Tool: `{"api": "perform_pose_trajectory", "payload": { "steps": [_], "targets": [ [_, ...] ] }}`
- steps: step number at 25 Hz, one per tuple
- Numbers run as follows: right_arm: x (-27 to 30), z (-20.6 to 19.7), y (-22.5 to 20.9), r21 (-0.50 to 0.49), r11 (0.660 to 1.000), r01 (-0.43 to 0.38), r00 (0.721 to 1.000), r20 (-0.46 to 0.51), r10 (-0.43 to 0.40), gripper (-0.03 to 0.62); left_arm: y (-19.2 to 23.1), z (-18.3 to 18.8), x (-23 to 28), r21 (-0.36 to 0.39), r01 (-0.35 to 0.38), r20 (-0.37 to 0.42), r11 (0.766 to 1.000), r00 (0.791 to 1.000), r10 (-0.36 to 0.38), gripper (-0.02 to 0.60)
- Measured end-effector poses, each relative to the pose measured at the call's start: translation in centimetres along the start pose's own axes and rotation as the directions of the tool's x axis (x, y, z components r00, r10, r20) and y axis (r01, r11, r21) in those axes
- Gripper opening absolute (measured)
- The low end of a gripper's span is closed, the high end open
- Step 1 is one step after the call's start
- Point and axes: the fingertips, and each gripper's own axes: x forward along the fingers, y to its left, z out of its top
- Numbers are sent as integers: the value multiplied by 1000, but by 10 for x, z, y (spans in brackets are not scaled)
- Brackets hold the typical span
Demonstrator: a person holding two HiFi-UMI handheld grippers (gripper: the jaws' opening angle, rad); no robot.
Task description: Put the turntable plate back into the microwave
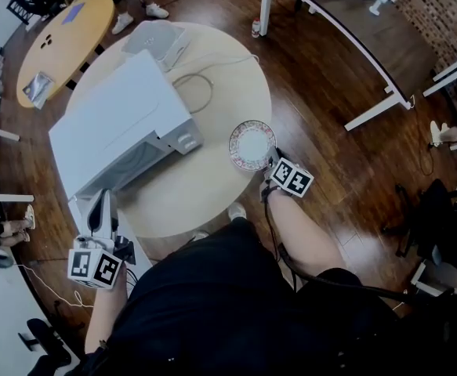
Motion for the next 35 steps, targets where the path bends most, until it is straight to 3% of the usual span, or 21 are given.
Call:
{"api": "perform_pose_trajectory", "payload": {
  "steps": [8,14,25,32,35],
  "targets": [
    [-15,-6,-9,117,993,25,1000,14,-27,15,12,4,-11,-17,-12,31,1000,999,12,3],
    [-21,-5,-6,254,967,19,998,50,-32,15,22,-2,-21,-45,-20,35,999,999,22,3],
    [-41,10,23,440,897,-54,991,136,-6,17,31,7,-25,-87,23,85,996,996,-15,3],
    [-54,28,53,501,855,-135,979,198,38,17,46,23,-34,-99,35,124,994,992,-23,3],
    [-65,36,63,491,857,-155,974,219,51,17,44,24,-36,-121,52,132,991,991,-36,3]
  ]
}}
